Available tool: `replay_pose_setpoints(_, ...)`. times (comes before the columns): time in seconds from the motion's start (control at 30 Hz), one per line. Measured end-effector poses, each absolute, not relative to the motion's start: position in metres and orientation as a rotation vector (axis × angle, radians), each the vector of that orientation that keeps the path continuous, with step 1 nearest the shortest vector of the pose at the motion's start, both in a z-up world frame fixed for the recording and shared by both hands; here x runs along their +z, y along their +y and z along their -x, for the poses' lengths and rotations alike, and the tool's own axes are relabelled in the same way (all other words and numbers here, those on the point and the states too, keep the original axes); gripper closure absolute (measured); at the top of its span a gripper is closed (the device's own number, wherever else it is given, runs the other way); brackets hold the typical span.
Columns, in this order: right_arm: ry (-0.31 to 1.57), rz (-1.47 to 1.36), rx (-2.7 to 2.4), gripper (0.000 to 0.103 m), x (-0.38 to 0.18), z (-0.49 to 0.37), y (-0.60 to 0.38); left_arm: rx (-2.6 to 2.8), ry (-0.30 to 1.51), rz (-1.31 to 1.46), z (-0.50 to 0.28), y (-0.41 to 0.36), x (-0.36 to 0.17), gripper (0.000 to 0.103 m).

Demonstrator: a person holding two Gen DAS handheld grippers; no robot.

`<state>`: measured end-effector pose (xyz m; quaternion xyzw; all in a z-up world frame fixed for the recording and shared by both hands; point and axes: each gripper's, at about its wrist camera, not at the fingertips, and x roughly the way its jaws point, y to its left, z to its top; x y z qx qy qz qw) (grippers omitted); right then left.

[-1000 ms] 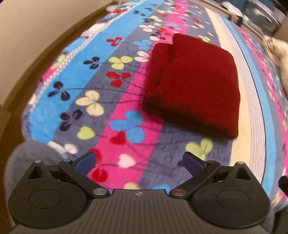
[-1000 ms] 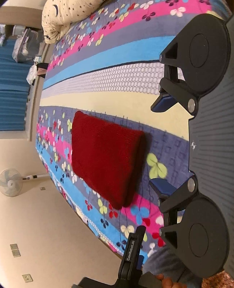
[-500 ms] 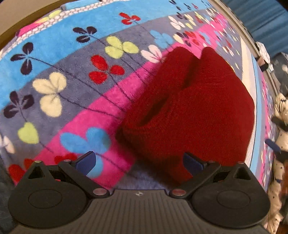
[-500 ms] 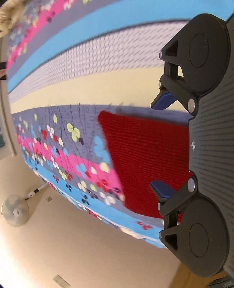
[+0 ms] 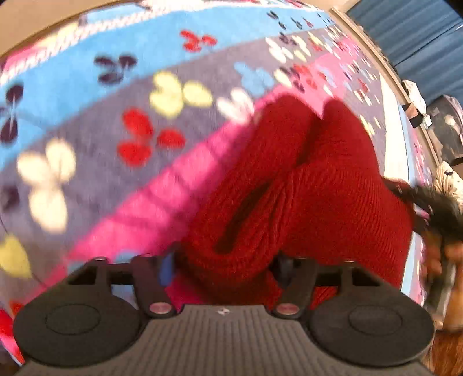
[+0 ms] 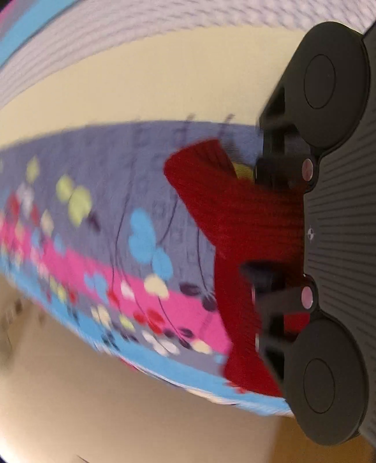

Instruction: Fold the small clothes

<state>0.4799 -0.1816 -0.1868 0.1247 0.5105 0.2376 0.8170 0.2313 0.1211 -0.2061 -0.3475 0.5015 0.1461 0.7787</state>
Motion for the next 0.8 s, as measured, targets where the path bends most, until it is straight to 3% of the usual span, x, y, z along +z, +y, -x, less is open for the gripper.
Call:
replay_pose_setpoints(0.07,1.063,-0.342,0.465,0.074,-0.179,-0.466,-0.206,0.303,1.088,0.716,-0.251,0.132,-0.201,0.047)
replay_pose_setpoints(0.2,0.999,-0.583,0.302,0.076,-0.186,-0.400,-0.278,0.162,1.104,0.536,-0.337,0.138,-0.183,0.049)
replay_pose_setpoints(0.4,0.804,-1.000,0.031,0.076,-0.225,-0.233,-0.347,-0.214,1.172,0.097,-0.488,0.045,-0.164,0.050)
replay_pose_setpoints(0.5,0.761,-1.070,-0.068,0.059,-0.239,-0.198,-0.350,-0.202,1.174,-0.012,-0.498,0.016,-0.162,0.044)
replay_pose_setpoints(0.53,0.761,-1.049,-0.092,0.043,-0.235,-0.197,-0.353,-0.196,1.158,-0.029,-0.493,0.018,-0.160,0.043)
replay_pose_setpoints(0.57,0.751,-0.989,-0.105,0.038,-0.226,-0.200,-0.359,-0.180,1.138,-0.031,-0.486,0.024,-0.158,0.036)
replay_pose_setpoints(0.63,0.735,-0.813,-0.088,0.037,-0.203,-0.213,-0.366,-0.143,1.110,0.000,-0.469,0.046,-0.153,0.026)
replay_pose_setpoints(0.7,0.699,-0.681,-0.029,0.037,-0.180,-0.231,-0.371,-0.155,1.092,0.054,-0.454,0.065,-0.148,0.026)
replay_pose_setpoints(0.8,0.790,-0.650,0.125,0.037,-0.166,-0.291,-0.369,-0.225,1.088,0.141,-0.453,0.074,-0.144,0.023)
